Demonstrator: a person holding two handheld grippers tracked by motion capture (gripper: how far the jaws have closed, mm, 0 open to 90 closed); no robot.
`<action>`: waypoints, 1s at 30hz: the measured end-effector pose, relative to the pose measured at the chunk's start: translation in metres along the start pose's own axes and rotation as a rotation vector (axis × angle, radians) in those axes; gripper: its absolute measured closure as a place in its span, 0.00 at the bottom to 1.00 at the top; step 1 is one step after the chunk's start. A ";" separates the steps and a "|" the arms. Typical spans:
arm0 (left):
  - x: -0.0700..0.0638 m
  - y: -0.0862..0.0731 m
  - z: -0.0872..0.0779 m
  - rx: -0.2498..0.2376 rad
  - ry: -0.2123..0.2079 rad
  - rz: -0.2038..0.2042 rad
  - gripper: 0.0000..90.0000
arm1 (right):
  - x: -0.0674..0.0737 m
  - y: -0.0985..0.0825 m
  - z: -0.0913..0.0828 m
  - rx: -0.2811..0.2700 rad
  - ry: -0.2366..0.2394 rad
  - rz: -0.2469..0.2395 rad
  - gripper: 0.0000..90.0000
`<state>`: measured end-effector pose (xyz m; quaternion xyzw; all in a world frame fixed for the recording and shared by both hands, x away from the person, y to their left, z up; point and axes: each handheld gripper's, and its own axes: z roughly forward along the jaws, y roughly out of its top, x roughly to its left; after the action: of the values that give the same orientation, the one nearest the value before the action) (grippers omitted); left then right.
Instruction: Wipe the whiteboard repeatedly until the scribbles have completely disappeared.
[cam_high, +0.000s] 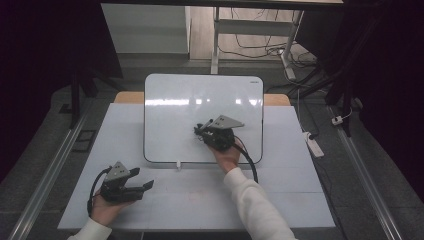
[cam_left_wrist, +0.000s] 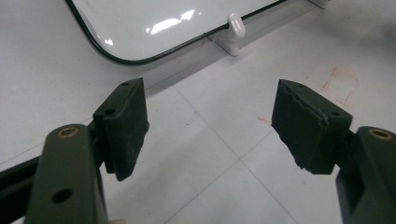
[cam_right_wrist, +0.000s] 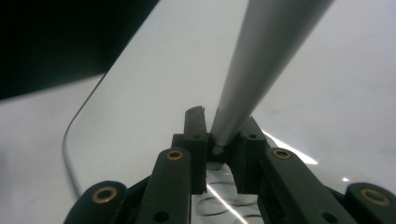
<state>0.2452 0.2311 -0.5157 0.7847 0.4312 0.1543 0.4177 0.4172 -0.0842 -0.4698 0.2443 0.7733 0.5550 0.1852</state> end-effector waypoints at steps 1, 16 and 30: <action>0.000 0.000 0.000 0.000 -0.001 0.000 0.30 | -0.003 0.000 -0.002 -0.008 -0.001 0.019 0.86; 0.002 0.000 0.002 0.005 0.000 -0.001 0.30 | 0.014 0.000 0.011 0.048 0.058 -0.073 0.86; 0.001 0.000 0.000 -0.002 0.000 -0.001 0.30 | 0.002 0.005 0.008 -0.038 -0.010 0.014 0.86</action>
<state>0.2460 0.2321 -0.5161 0.7841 0.4316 0.1546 0.4184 0.4213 -0.0756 -0.4679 0.2489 0.7600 0.5695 0.1900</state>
